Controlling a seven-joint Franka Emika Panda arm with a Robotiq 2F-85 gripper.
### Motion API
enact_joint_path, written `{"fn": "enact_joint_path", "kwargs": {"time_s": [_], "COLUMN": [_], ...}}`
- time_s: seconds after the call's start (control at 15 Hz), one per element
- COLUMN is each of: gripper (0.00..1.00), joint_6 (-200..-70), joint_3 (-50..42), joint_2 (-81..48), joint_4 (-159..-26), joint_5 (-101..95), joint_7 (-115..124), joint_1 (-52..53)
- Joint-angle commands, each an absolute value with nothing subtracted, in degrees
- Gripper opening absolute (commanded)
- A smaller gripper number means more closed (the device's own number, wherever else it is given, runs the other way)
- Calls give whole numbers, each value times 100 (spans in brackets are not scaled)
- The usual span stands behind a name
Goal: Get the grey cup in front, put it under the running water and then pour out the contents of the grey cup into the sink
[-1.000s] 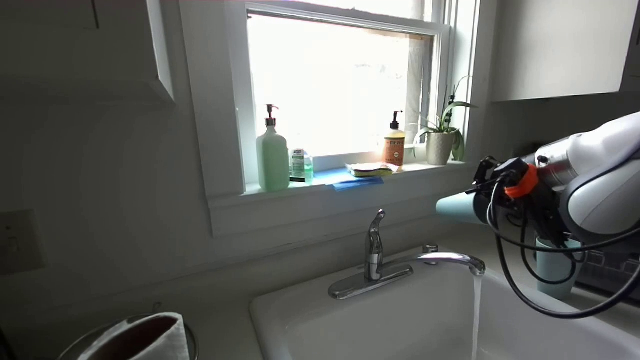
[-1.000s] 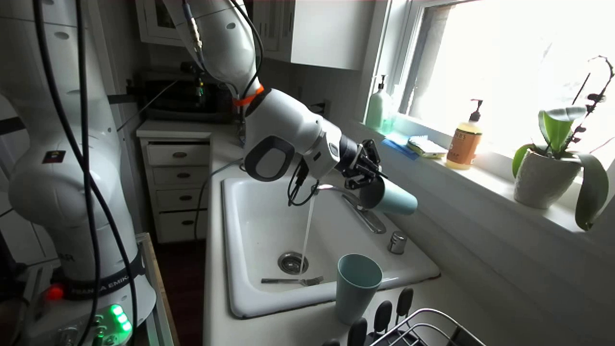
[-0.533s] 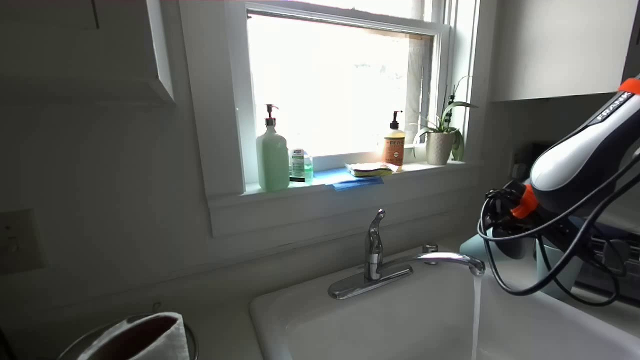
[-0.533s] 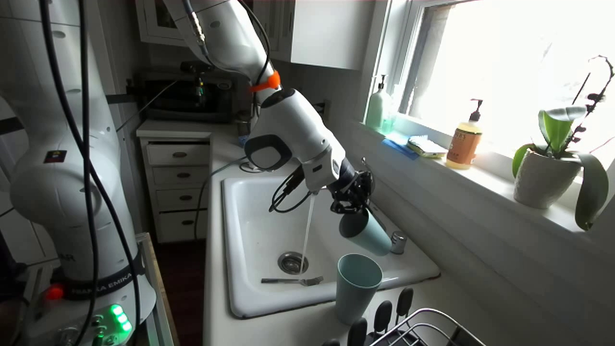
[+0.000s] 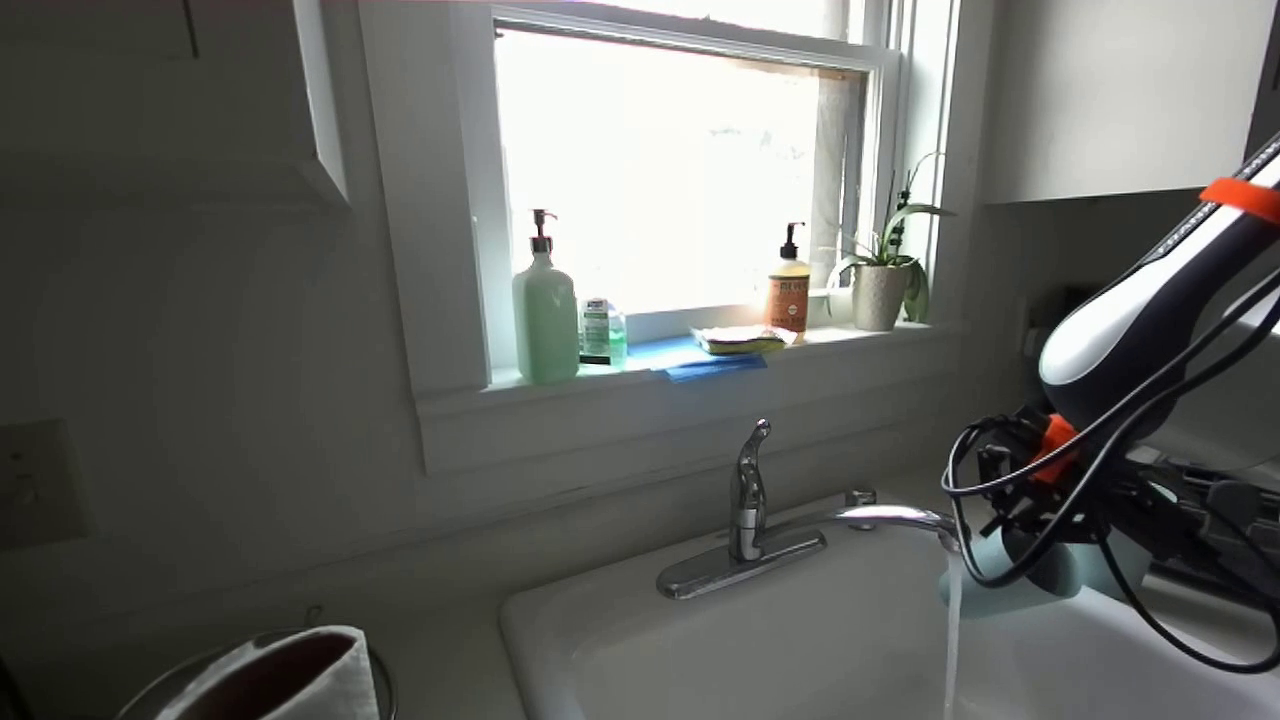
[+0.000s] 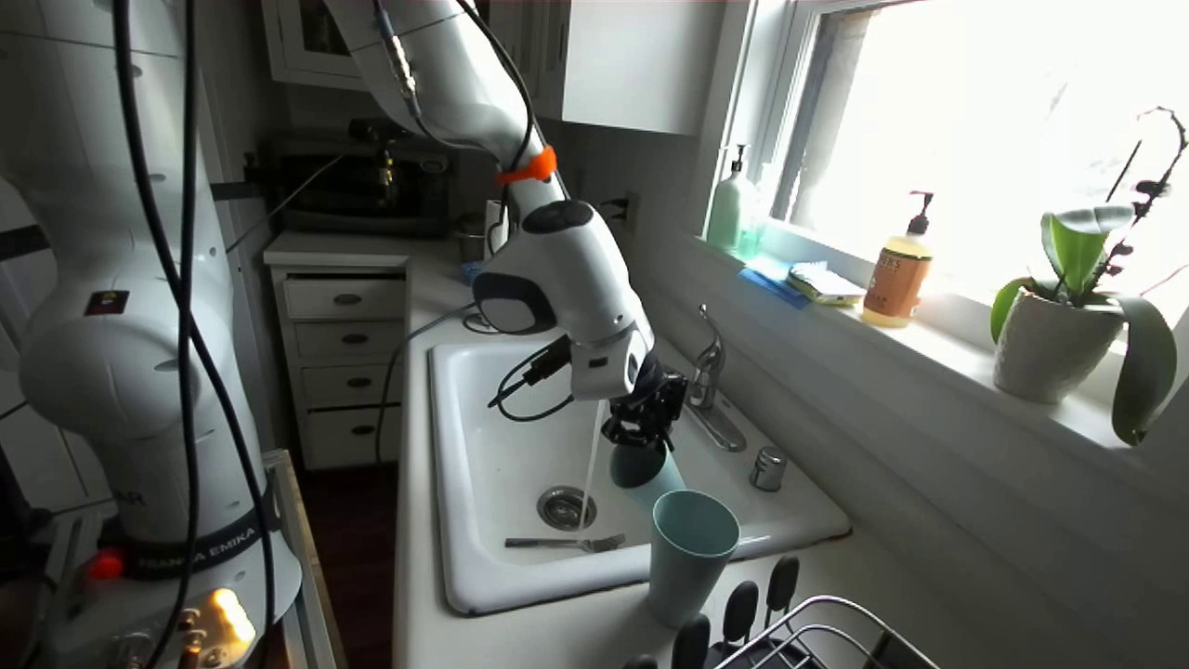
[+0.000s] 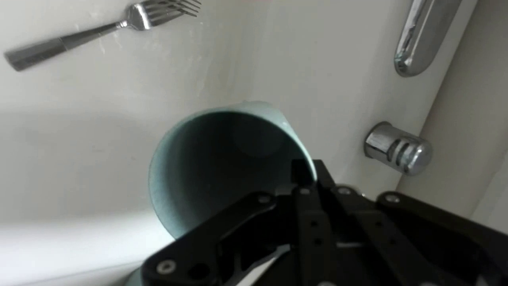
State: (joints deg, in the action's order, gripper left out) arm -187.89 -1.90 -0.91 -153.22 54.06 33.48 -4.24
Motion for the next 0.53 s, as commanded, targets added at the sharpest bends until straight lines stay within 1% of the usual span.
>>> {"fn": "enact_joint_path", "kwargs": {"time_s": [0.0,0.2,0.47], "gripper": [1,1,1], "joint_6": [-18441,-17956,-17275], "joint_3": [-213,-492,-728], "joint_2": [-453,-303,18], "joint_4": [-15127,-15219,-15015], "joint_5": [5717,4958,3681], "joint_7": [3719,4663,5589], "joint_1": [-351,-105,-94]}}
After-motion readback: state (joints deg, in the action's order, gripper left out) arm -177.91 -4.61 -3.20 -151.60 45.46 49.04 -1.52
